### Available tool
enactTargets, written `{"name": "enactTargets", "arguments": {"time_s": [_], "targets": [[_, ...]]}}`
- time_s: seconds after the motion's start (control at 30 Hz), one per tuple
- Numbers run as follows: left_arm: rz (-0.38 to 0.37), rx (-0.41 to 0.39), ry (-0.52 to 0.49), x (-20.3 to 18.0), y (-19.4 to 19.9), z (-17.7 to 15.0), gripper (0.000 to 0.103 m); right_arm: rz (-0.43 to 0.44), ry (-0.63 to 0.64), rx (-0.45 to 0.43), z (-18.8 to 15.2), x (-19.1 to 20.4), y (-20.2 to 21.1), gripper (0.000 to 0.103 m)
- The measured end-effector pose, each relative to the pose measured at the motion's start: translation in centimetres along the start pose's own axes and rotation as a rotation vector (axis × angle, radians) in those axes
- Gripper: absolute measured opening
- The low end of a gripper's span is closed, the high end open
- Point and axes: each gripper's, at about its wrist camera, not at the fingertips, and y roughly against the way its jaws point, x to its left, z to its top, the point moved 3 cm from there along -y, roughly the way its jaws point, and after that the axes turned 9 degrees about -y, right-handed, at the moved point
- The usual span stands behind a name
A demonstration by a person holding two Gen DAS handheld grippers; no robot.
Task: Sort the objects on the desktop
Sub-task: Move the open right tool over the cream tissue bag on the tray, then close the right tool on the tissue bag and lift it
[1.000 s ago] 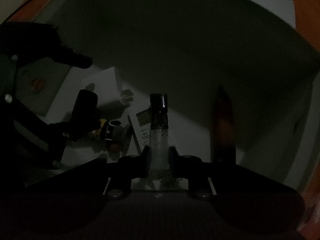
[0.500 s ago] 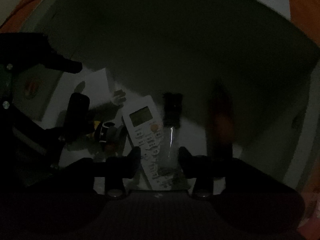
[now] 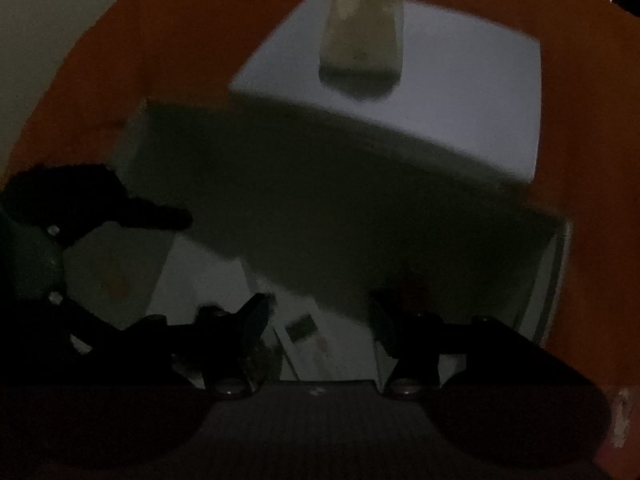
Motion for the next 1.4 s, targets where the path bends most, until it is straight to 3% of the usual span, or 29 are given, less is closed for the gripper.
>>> {"name": "enactTargets", "arguments": {"time_s": [0.53,0.83,1.4], "targets": [[0.067,-0.104,0.122,6.8,1.9,5.8,0.08,0.063,-0.153,-0.127,7.6,-1.1,2.2,0.062],[0.116,-0.1,0.207,10.9,-0.3,7.3,0.08,0.109,-0.247,-0.162,12.3,-2.0,0.6,0.066],[0.193,-0.047,0.265,15.4,-4.1,8.4,0.08,0.044,-0.336,-0.223,18.2,-3.5,-4.2,0.066]]}}
